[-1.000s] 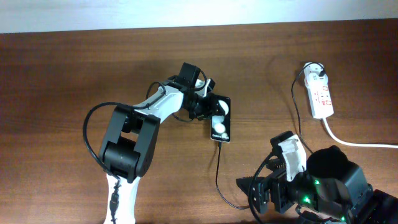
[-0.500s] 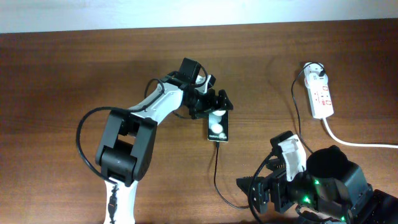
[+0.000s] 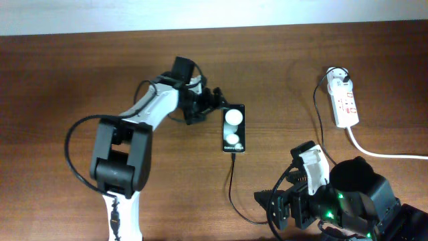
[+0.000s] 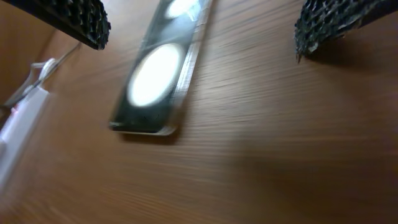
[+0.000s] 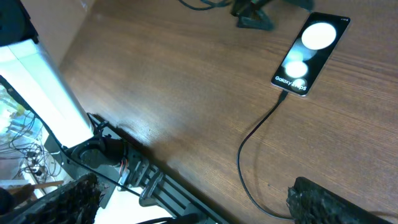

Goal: Plug charger to phone and switch on socket
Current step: 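Lower the phone onto the table with the left gripper and release, then return the left arm to rest and move the right gripper to the power strip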

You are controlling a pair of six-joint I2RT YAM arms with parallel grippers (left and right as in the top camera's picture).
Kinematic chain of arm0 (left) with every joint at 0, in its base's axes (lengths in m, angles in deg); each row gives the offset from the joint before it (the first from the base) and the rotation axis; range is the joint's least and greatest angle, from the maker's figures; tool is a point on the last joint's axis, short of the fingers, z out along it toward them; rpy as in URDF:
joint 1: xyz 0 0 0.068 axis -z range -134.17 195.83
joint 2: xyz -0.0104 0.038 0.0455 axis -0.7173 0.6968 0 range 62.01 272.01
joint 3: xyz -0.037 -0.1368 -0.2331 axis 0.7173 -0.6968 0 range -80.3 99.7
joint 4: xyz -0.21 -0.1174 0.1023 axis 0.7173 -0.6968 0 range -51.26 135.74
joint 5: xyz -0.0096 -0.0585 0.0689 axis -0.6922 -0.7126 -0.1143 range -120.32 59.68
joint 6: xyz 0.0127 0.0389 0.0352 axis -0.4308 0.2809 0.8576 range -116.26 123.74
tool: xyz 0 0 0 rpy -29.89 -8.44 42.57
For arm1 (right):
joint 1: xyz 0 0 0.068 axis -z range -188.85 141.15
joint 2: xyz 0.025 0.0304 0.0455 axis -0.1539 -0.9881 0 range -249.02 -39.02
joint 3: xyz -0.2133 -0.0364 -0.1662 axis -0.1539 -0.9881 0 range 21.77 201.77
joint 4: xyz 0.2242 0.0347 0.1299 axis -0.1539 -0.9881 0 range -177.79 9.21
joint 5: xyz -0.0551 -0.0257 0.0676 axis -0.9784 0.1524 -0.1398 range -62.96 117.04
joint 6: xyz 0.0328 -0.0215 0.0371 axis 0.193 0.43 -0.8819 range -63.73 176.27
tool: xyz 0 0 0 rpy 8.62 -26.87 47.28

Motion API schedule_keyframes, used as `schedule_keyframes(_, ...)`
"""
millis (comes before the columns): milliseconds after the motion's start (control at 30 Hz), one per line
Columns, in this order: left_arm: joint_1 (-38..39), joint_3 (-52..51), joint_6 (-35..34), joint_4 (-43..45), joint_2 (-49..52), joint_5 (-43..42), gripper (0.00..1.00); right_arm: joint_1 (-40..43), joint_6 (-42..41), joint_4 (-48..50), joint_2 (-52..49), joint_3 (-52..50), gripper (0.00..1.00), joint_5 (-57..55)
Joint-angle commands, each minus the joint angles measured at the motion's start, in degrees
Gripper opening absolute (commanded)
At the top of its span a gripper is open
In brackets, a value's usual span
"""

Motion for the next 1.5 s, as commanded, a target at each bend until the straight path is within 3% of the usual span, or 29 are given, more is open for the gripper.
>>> schedule_keyframes(0,-6.1,-2.2,2.8,-5.8,-5.7,8.6,0.99,0.3,0.4,0.0,-0.1,0.5,0.99,-0.5)
schedule_keyframes(100,-13.2,-2.2,8.2,-16.6,-21.8,16.9,0.99,0.3,0.4,0.0,-0.1,0.5,0.99,-0.5)
schedule_keyframes(233,-18.0,-2.2,9.4,-32.0,-46.2,29.6,0.99,0.3,0.4,0.0,-0.1,0.5,0.99,-0.5)
schedule_keyframes(400,-17.9,-6.3,10.6,-36.7,-72.8,35.1,0.99,0.3,0.4,0.0,-0.1,0.5,0.99,-0.5)
schedule_keyframes(467,-17.9,-8.9,10.6,-42.6,-84.3,36.3,0.99,0.3,0.4,0.0,-0.1,0.5,0.99,-0.5)
schedule_keyframes(633,-17.9,-8.9,10.8,-60.2,-94.7,36.3,0.99,0.3,0.4,9.4,-1.5,0.5,0.99,-5.2)
schedule_keyframes(733,-17.9,-9.0,10.8,-60.1,-95.7,36.7,0.99,0.3,0.3,11.4,-8.3,0.5,0.86,-15.5)
schedule_keyframes(833,-17.9,-9.0,10.6,-60.0,-99.8,36.7,0.99,0.2,0.2,11.6,-23.2,0.5,0.84,-12.4)
schedule_keyframes(967,-17.9,-9.0,10.6,-60.0,-113.8,36.7,0.99,0.3,-0.3,13.9,-37.1,0.5,0.63,-12.5)
schedule_keyframes(1033,-17.9,-9.0,10.6,-60.0,-118.8,36.7,0.99,0.3,-1.3,14.3,-40.9,0.5,0.77,-12.5)
schedule_keyframes(1067,-17.9,-9.0,10.6,-60.0,-120.5,36.7,0.99,0.3,-1.3,14.1,-42.3,0.5,0.96,-12.5)
schedule_keyframes(1167,-16.9,-9.0,10.6,-60.2,-124.1,36.7,0.99,0.3,-1.4,18.4,-47.8,0.5,0.99,-17.5)
schedule_keyframes(1267,-13.7,-9.0,10.6,-60.2,-124.1,36.7,0.99,4.7,-6.1,17.4,-48.2,0.7,0.46,-17.7)
schedule_keyframes(1300,-13.7,-9.0,10.6,-60.2,-124.1,36.7,0.99,7.5,-6.1,15.3,-48.2,1.2,0.34,-17.7)
schedule_keyframes(1367,-13.7,-9.0,10.3,-60.2,-124.1,36.7,0.99,17.2,-6.1,8.0,-48.2,3.5,0.17,-17.7)
schedule_keyframes(1467,-13.7,-9.0,10.3,-60.2,-124.1,36.7,0.99,33.0,-6.1,1.7,-48.2,9.2,0.04,-17.4)
